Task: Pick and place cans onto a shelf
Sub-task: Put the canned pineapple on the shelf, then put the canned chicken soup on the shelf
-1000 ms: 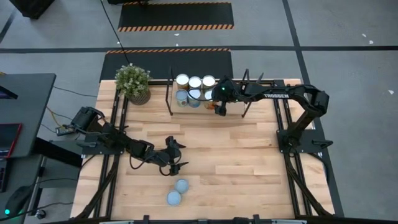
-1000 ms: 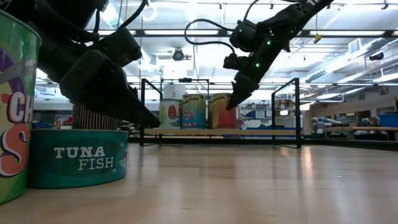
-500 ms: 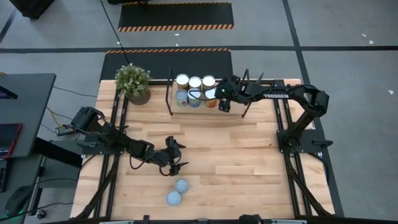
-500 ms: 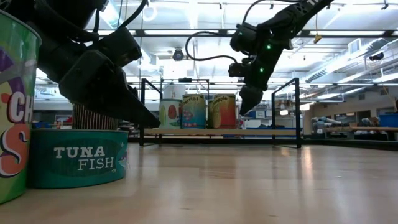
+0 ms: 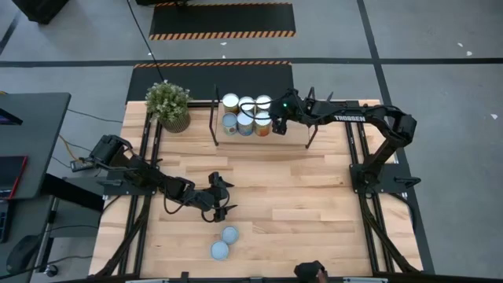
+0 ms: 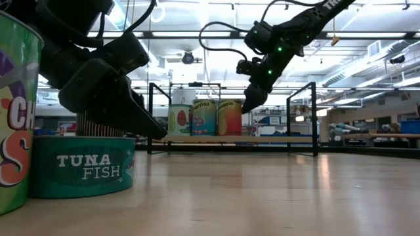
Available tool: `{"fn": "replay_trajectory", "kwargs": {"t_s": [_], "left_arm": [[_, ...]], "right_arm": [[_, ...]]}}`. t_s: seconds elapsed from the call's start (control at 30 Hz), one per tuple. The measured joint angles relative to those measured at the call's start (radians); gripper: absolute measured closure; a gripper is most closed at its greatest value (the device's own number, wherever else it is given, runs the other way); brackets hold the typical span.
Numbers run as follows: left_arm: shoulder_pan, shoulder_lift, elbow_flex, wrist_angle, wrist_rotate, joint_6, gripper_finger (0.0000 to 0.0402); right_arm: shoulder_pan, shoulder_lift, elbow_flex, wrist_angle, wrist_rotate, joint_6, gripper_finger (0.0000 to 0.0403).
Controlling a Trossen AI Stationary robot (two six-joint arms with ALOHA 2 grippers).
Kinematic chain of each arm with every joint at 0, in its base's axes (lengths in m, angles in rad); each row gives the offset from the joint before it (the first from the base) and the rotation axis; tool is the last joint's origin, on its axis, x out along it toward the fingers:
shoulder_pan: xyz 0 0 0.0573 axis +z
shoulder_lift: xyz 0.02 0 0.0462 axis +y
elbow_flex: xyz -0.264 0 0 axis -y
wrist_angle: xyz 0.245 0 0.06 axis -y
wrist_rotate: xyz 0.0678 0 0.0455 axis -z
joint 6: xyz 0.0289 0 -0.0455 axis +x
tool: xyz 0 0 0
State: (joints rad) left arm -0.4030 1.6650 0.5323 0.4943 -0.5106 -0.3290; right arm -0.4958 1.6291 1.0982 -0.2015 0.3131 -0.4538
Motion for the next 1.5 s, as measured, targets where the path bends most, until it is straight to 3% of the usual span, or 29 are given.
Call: {"fn": "replay_trajectory", "kwargs": {"t_s": [0.5,0.7,0.83,0.97,1.07,1.23,1.37,1.5], "left_arm": [[0.000,0.000,0.000,-0.016,0.007,-0.001,0.0024],[0.000,0.000,0.000,-0.016,0.012,-0.001,0.0024],[0.000,0.000,0.000,-0.017,0.016,-0.002,0.0024],[0.000,-0.045,0.000,-0.075,0.103,-0.005,0.0024],[-0.001,-0.126,0.001,-0.182,0.136,-0.030,0.0024],[-0.006,-0.230,0.001,-0.339,0.227,-0.075,0.0024],[-0.027,-0.284,0.001,-0.448,0.375,-0.150,0.0024],[-0.066,-0.338,0.001,-0.534,0.543,-0.335,0.0024]], "right_arm": [[-0.064,0.000,-0.001,0.066,0.060,-0.029,0.0010],[-0.104,0.000,-0.001,0.111,-0.063,-0.016,0.0010],[-0.095,0.000,-0.001,0.093,-0.044,-0.013,0.0010],[-0.053,-0.009,-0.001,-0.004,0.125,-0.013,0.0010],[-0.003,-0.033,-0.001,-0.079,0.182,0.034,0.0010],[0.106,-0.077,-0.001,-0.215,0.192,0.177,0.0014],[0.198,-0.095,-0.001,-0.279,0.194,0.275,0.0019],[0.304,-0.095,-0.001,-0.339,0.190,0.342,0.0024]]}}
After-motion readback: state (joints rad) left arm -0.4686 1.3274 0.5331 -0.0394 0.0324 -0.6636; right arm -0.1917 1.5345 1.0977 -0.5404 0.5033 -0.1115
